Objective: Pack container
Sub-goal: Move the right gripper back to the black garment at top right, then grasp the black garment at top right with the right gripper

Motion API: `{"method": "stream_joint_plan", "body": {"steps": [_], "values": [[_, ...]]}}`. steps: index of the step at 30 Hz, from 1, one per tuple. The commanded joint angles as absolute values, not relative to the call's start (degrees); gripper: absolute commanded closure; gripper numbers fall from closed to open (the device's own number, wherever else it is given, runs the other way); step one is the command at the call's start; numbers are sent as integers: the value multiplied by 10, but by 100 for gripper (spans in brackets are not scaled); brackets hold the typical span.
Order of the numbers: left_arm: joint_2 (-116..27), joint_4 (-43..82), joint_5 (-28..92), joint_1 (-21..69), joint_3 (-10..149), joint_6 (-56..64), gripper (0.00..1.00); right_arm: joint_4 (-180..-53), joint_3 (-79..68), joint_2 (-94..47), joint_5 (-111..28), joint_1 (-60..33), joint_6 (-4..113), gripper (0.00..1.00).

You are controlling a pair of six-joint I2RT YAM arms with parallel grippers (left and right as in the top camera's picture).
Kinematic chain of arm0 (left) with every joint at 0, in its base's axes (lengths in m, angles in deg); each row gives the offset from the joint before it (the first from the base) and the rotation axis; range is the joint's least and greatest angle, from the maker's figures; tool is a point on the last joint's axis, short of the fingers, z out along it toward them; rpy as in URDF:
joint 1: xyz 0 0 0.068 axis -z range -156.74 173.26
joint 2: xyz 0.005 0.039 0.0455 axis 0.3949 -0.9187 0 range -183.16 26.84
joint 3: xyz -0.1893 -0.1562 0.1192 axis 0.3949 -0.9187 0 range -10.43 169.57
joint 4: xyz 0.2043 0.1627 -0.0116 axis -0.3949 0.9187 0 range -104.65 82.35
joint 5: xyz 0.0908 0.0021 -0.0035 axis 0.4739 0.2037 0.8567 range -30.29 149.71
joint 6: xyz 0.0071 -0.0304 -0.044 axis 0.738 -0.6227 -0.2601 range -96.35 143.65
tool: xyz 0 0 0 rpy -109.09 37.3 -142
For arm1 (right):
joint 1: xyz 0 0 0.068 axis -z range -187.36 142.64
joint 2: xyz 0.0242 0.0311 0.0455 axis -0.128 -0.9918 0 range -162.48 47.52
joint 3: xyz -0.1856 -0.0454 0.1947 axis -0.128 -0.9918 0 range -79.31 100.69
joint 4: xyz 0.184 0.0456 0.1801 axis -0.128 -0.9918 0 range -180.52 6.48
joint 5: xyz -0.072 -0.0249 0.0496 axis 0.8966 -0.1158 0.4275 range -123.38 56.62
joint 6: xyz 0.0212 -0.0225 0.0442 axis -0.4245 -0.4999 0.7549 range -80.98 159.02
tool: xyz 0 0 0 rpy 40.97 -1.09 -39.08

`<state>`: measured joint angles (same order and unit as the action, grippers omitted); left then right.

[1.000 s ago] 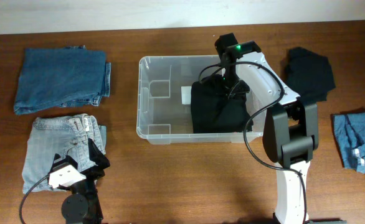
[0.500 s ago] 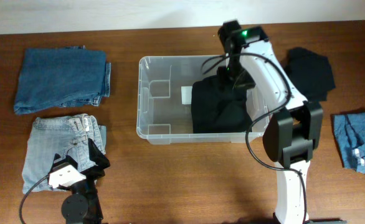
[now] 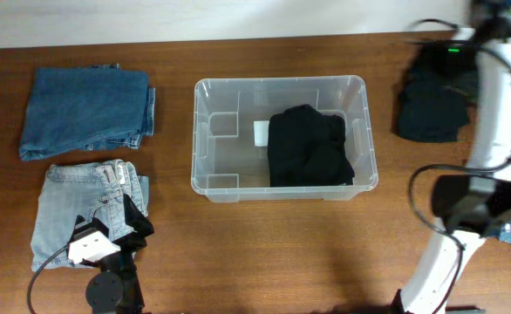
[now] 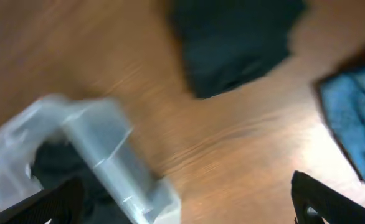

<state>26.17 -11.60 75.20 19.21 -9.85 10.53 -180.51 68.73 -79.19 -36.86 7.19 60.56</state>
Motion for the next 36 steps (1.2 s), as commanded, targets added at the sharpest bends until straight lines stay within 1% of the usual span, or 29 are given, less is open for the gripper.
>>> {"method": "stream_joint_plan", "body": {"steps": [1,4,7,8,12,13,17,20,25,36], "values": [[265,-113,758,189,-99,104,1,-1809,673,-786,-394,135,647,2],[265,-113,758,189,-99,104,1,-1803,656,-787,-397,189,659,2],[265,-113,758,189,-99,104,1,-1786,633,-793,-399,223,635,2],[265,-113,758,189,-99,104,1,-1763,608,-796,-399,233,621,2],[265,-113,758,189,-99,104,1,-1692,544,-796,-417,239,620,1],[265,-113,758,189,-99,104,1,-1654,515,-796,-445,238,622,1],[265,-113,758,189,-99,104,1,-1577,443,-796,-534,237,675,1],[265,-113,758,189,-99,104,1,-1512,389,-796,-575,237,692,2],[265,-113,758,189,-99,104,1,-1443,327,-796,-576,237,711,1],[265,-113,758,189,-99,104,1,-1388,244,-796,-566,231,730,1]]}}
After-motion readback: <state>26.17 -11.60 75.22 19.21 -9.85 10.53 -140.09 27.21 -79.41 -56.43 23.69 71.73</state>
